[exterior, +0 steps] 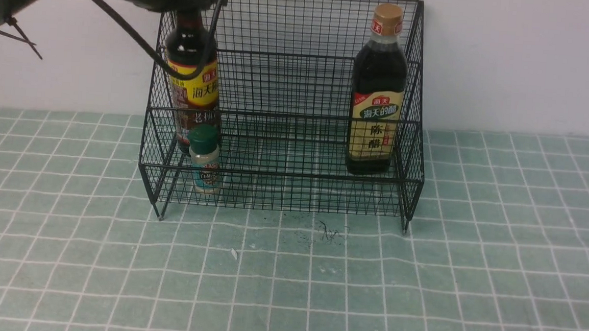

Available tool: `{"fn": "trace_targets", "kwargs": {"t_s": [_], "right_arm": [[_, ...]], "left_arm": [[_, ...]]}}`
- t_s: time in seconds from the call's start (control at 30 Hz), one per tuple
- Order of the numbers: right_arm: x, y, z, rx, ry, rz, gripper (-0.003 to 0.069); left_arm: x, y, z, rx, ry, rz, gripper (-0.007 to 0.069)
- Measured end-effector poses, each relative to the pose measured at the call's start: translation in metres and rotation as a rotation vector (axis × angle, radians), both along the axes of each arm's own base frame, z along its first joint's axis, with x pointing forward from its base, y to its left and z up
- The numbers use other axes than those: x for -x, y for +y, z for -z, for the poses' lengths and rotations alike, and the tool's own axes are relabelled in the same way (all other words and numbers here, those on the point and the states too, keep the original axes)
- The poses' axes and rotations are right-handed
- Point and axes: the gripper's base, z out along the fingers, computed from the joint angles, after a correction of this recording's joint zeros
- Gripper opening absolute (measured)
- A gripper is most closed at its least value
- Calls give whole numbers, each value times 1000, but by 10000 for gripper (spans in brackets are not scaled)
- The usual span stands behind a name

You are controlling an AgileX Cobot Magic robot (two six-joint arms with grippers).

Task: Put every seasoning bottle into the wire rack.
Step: Use the left arm to put the condiment bottle back on the shelf

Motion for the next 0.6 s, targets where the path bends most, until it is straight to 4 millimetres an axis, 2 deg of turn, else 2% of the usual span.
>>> {"fn": "trace_targets", "kwargs": {"t_s": [0.07,0.33,0.5,0.6], "right_arm": [[0,0,0,0,0,0,-15],[0,0,0,0,0,0,-15],[0,0,0,0,0,0,-15],[0,0,0,0,0,0,-15]], "left_arm": [[-3,-1,7,-3,16,0,267],[-5,-2,8,-5,25,4,281],[-2,-1,0,-5,6,4,396],[7,1,-17,-3,-32,6,437]]}}
